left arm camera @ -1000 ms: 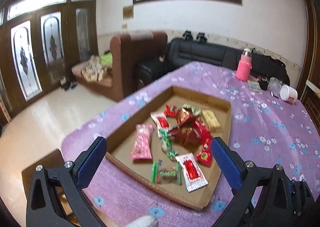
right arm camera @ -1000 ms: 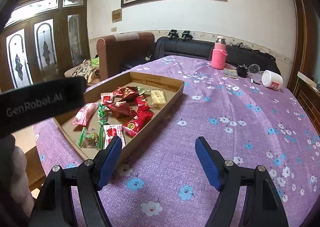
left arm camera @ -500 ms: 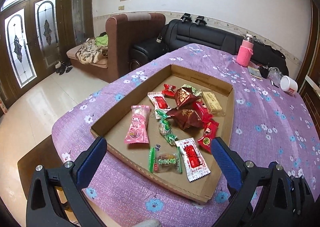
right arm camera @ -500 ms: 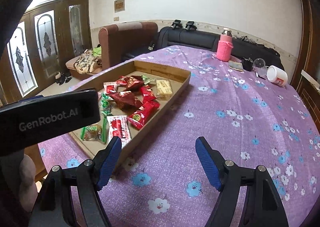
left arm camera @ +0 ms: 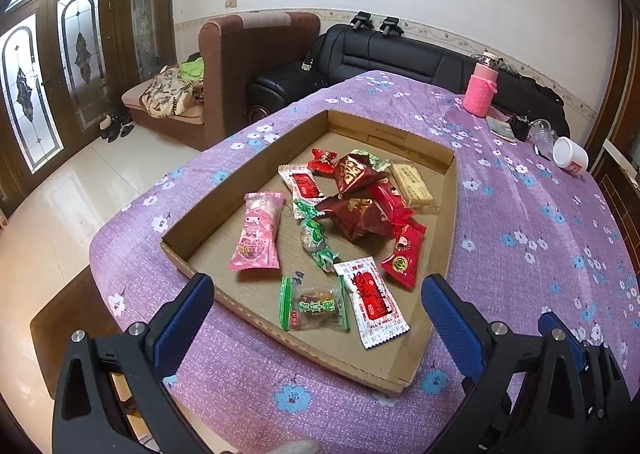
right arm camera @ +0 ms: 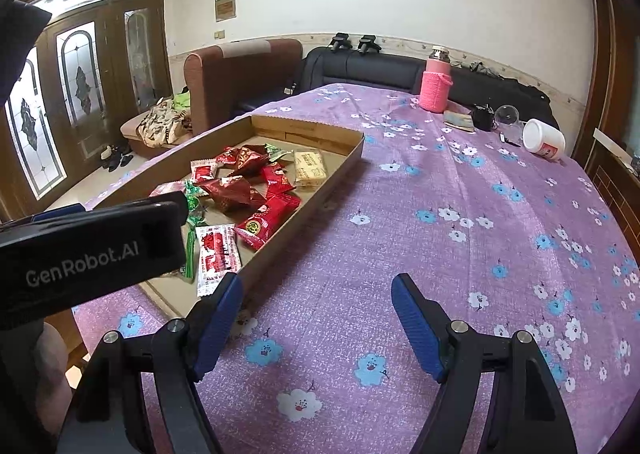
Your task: Organize snacks
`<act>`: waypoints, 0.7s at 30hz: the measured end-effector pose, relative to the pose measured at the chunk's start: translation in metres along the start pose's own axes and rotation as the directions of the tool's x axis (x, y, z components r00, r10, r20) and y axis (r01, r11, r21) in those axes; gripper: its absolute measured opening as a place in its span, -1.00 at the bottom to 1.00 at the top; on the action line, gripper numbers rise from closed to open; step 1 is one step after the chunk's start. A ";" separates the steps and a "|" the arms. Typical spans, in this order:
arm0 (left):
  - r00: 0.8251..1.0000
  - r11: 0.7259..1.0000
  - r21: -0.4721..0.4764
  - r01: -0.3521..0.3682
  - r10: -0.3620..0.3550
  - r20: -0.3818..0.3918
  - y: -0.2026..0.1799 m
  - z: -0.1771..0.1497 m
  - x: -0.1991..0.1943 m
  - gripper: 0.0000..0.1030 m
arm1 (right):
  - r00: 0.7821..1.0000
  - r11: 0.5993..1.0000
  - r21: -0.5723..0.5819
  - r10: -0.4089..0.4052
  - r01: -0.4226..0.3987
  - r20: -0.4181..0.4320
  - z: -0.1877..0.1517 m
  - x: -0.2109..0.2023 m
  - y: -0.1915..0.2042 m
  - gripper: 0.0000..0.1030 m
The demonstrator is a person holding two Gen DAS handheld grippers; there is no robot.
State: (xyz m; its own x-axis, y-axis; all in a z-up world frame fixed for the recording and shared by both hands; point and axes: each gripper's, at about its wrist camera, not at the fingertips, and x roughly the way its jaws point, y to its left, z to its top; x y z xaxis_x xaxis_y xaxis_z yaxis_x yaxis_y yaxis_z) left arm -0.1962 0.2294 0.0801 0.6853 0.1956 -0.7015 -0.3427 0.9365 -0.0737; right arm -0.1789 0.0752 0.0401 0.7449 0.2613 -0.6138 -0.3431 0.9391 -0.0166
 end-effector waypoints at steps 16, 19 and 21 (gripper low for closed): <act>1.000 1.000 -0.002 0.012 -0.012 -0.014 0.000 -0.003 0.003 1.00 | 1.000 1.000 -0.005 0.010 -0.010 -0.008 -0.003 0.001 0.006 0.58; 1.000 1.000 -0.005 0.016 -0.016 -0.018 0.001 -0.004 0.004 1.00 | 1.000 1.000 -0.008 0.012 -0.012 -0.010 -0.004 0.001 0.007 0.58; 1.000 1.000 -0.007 0.018 -0.018 -0.019 0.002 -0.004 0.004 1.00 | 1.000 1.000 -0.009 0.015 -0.015 -0.012 -0.004 0.001 0.008 0.58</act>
State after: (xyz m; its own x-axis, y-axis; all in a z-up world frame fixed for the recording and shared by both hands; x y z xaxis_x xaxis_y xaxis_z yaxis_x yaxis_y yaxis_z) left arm -0.1966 0.2308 0.0744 0.6788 0.1729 -0.7136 -0.3351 0.9377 -0.0915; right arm -0.1832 0.0825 0.0358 0.7329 0.2723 -0.6235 -0.3593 0.9331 -0.0149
